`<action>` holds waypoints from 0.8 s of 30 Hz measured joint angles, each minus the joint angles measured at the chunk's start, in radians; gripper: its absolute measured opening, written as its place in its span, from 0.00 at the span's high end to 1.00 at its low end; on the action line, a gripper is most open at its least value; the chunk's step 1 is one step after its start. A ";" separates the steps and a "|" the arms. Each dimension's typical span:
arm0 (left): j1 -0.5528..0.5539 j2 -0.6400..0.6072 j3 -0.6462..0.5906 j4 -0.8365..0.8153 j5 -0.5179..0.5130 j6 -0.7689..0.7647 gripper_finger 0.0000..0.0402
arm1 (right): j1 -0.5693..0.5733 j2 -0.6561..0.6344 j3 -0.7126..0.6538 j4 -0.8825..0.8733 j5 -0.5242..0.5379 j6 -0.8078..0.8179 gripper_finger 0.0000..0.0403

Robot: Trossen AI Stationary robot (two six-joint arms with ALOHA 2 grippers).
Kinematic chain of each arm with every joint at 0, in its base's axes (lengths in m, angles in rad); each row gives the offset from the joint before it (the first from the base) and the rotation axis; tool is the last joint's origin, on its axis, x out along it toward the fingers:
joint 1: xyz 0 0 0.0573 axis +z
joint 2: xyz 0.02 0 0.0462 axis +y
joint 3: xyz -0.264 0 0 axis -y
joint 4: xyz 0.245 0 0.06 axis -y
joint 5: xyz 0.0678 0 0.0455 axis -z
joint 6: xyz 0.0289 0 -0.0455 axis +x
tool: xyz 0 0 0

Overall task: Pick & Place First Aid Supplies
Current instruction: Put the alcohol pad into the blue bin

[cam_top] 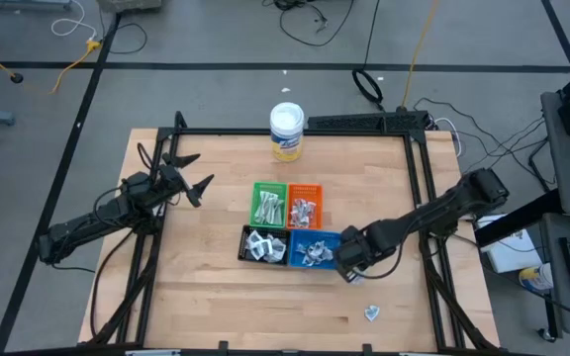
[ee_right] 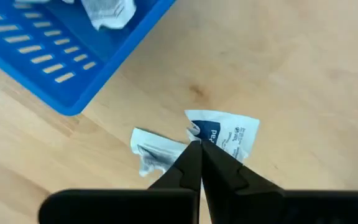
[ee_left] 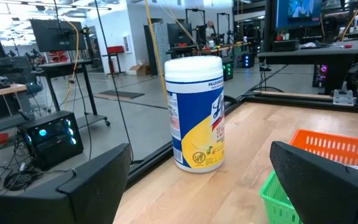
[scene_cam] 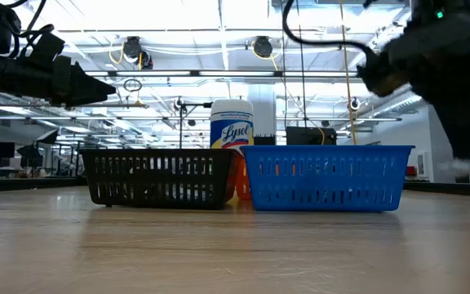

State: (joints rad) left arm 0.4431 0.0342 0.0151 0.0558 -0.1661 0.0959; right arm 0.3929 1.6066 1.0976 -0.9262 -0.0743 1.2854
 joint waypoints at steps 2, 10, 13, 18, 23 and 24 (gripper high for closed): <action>0.000 0.000 0.000 0.000 0.000 0.000 0.02 | -0.011 -0.029 0.019 -0.051 0.000 -0.003 1.00; 0.000 0.000 0.000 0.000 0.000 0.000 0.02 | -0.049 -0.083 0.069 -0.148 0.022 0.015 1.00; 0.000 0.000 0.000 0.000 0.000 0.000 0.02 | -0.065 -0.062 0.128 -0.177 0.022 -0.009 1.00; 0.000 0.000 0.000 0.000 0.000 0.000 0.02 | -0.112 0.054 0.288 -0.225 0.024 -0.106 1.00; 0.000 0.000 0.000 0.000 0.000 0.000 0.02 | -0.149 0.167 0.455 -0.247 0.022 -0.190 1.00; 0.000 0.000 0.000 0.000 0.000 0.000 0.02 | -0.156 0.191 0.488 -0.252 0.022 -0.202 1.00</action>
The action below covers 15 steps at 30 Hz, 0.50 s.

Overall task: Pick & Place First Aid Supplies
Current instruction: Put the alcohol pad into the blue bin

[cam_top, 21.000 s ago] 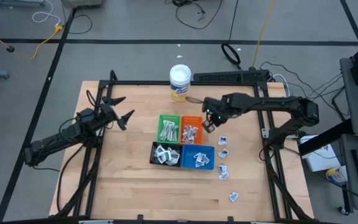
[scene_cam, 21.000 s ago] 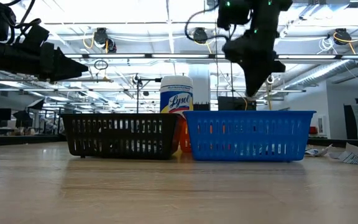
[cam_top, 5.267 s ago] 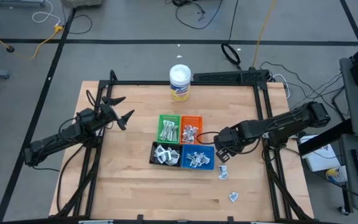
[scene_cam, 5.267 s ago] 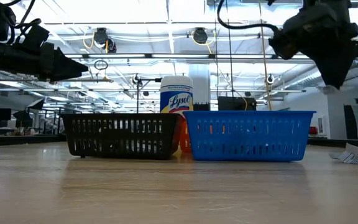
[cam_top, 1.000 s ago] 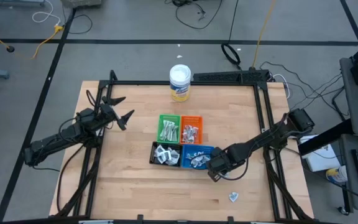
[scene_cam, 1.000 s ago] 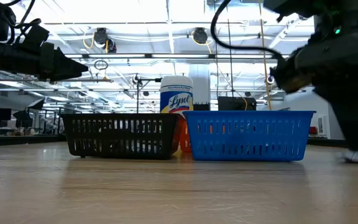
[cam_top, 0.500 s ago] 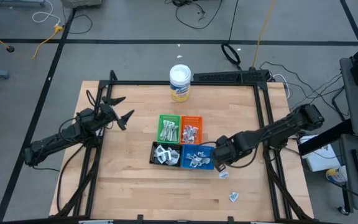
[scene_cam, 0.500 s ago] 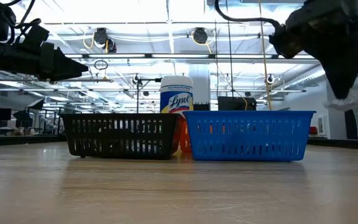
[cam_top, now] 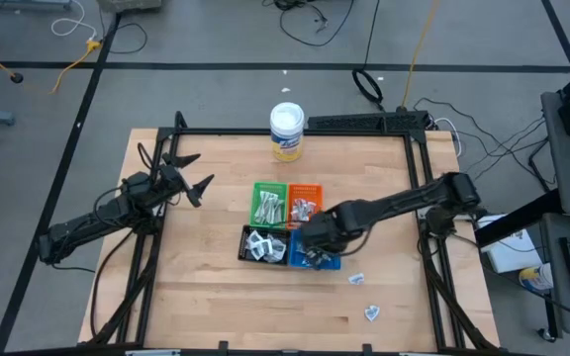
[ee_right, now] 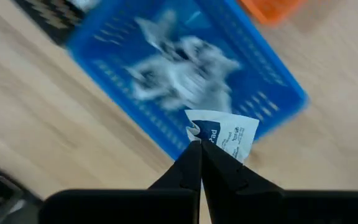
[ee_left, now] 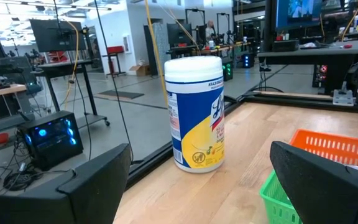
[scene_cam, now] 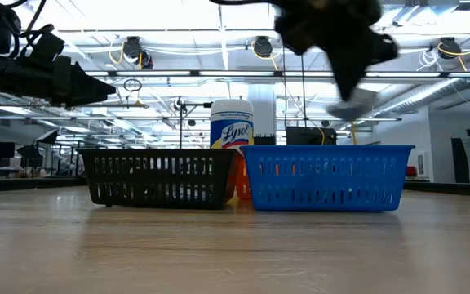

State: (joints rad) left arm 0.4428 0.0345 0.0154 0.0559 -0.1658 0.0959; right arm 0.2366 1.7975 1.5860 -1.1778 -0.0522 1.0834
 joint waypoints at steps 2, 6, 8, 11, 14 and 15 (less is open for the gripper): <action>0.000 0.000 0.000 0.000 0.000 0.000 0.02 | -0.012 0.043 0.069 -0.012 0.000 -0.022 1.00; 0.000 0.000 0.000 0.000 0.000 0.000 0.02 | -0.023 0.106 0.139 0.005 0.005 -0.056 1.00; 0.000 0.000 0.000 0.000 0.000 0.000 0.02 | -0.024 0.133 0.134 0.022 0.017 -0.060 1.00; 0.000 0.000 0.000 0.000 0.000 0.000 0.02 | -0.020 0.181 0.132 0.040 0.031 -0.069 1.00; 0.000 0.000 0.000 -0.001 0.000 0.000 0.02 | -0.017 0.215 0.131 0.052 0.032 -0.083 1.00; 0.000 0.000 0.000 -0.001 0.000 0.000 0.02 | -0.017 0.228 0.131 0.061 0.034 -0.085 1.00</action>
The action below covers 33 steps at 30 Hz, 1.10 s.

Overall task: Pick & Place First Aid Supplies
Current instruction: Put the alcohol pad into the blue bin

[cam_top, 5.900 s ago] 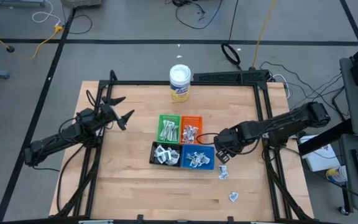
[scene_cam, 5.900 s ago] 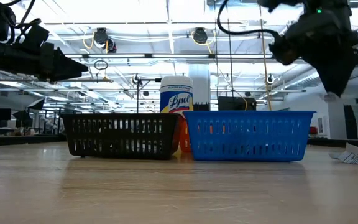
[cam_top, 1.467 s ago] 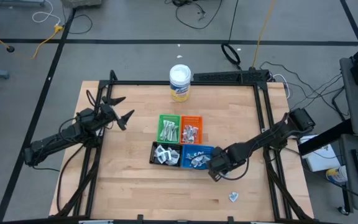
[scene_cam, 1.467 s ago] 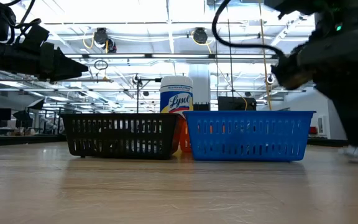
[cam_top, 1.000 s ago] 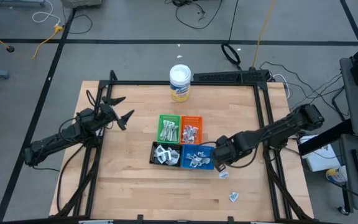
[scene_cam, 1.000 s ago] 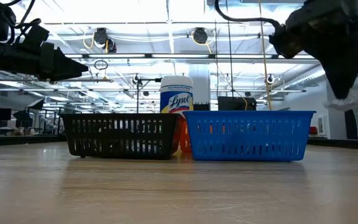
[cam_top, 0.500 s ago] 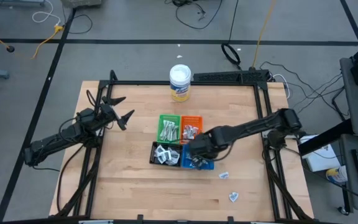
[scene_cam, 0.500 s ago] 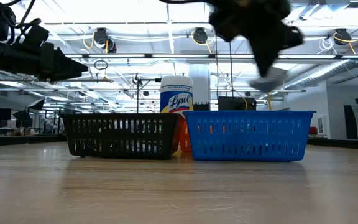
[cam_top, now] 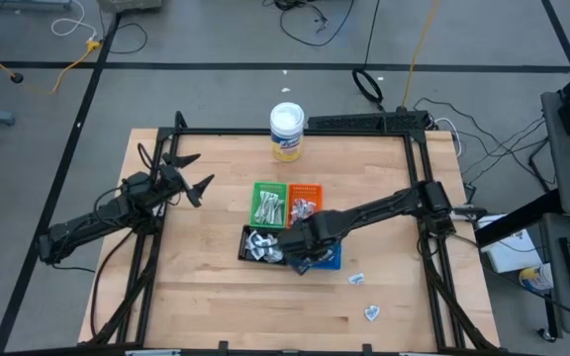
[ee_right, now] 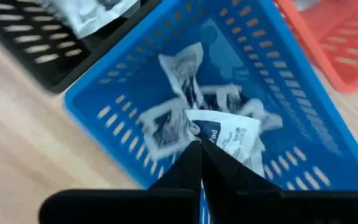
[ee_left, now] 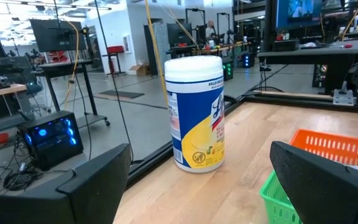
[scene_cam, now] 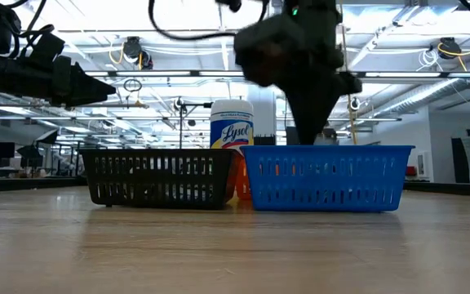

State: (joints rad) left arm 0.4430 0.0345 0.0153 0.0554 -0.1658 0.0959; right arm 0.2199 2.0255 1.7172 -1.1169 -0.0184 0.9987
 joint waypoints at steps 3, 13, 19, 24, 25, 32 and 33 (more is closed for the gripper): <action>0.000 0.000 0.000 0.000 0.000 0.000 0.02 | 0.005 0.035 0.000 0.019 0.023 -0.018 1.00; 0.000 0.000 0.000 0.000 0.000 0.000 0.02 | 0.004 0.053 0.001 0.092 0.018 -0.035 0.89; 0.000 0.000 0.000 0.000 0.000 0.000 0.02 | 0.006 0.033 0.003 0.075 0.015 -0.039 0.64; 0.000 0.000 0.000 0.000 0.000 0.000 0.02 | 0.010 -0.024 -0.007 0.066 -0.010 -0.135 0.49; 0.000 0.000 0.000 0.000 0.000 0.000 0.02 | 0.011 -0.031 -0.012 0.069 -0.011 -0.173 0.47; 0.000 0.000 0.000 0.001 0.000 0.000 0.02 | 0.040 -0.099 -0.054 0.071 -0.010 -0.539 0.43; 0.000 0.000 0.000 0.001 0.000 0.000 0.02 | 0.046 -0.107 -0.063 0.071 -0.009 -0.583 0.43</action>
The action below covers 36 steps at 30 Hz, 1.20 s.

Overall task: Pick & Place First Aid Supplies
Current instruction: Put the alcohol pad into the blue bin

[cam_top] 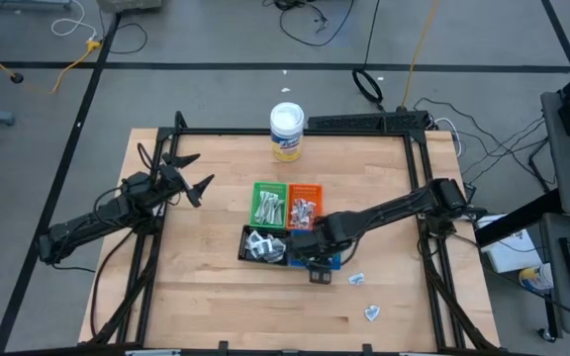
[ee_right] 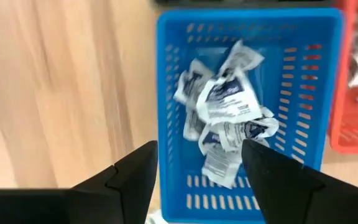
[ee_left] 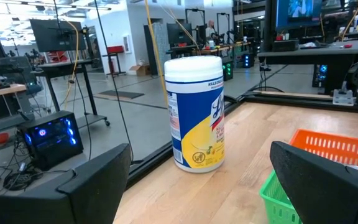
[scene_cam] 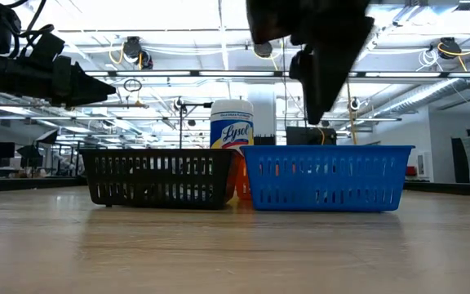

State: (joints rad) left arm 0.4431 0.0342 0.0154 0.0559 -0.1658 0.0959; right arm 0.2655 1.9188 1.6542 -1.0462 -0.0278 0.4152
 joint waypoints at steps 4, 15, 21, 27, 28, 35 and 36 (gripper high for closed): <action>0.000 0.000 0.000 0.000 0.000 0.000 0.02 | 0.024 -0.020 -0.032 0.006 0.000 -0.167 0.44; 0.000 0.000 0.000 0.000 0.000 0.000 0.02 | 0.122 -0.119 -0.187 0.018 0.053 -0.193 0.44; 0.000 0.000 0.000 0.000 0.000 0.000 0.02 | 0.176 -0.199 -0.276 0.019 0.053 -0.193 0.43; 0.000 0.000 0.000 0.000 0.000 0.000 0.02 | 0.217 -0.260 -0.339 0.008 0.054 -0.176 0.44; 0.000 0.000 0.000 0.000 0.000 0.000 0.02 | 0.224 -0.267 -0.342 0.005 0.053 -0.166 0.44; 0.000 0.000 0.000 0.000 0.000 0.000 0.02 | 0.264 -0.270 -0.398 0.066 0.024 -0.114 0.44; 0.000 0.000 0.000 0.000 0.000 0.000 0.02 | 0.268 -0.264 -0.406 0.075 0.021 -0.104 0.44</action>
State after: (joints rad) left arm 0.4431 0.0345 0.0154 0.0558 -0.1658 0.0959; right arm 0.5332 1.6550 1.2486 -0.9710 -0.0066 0.3115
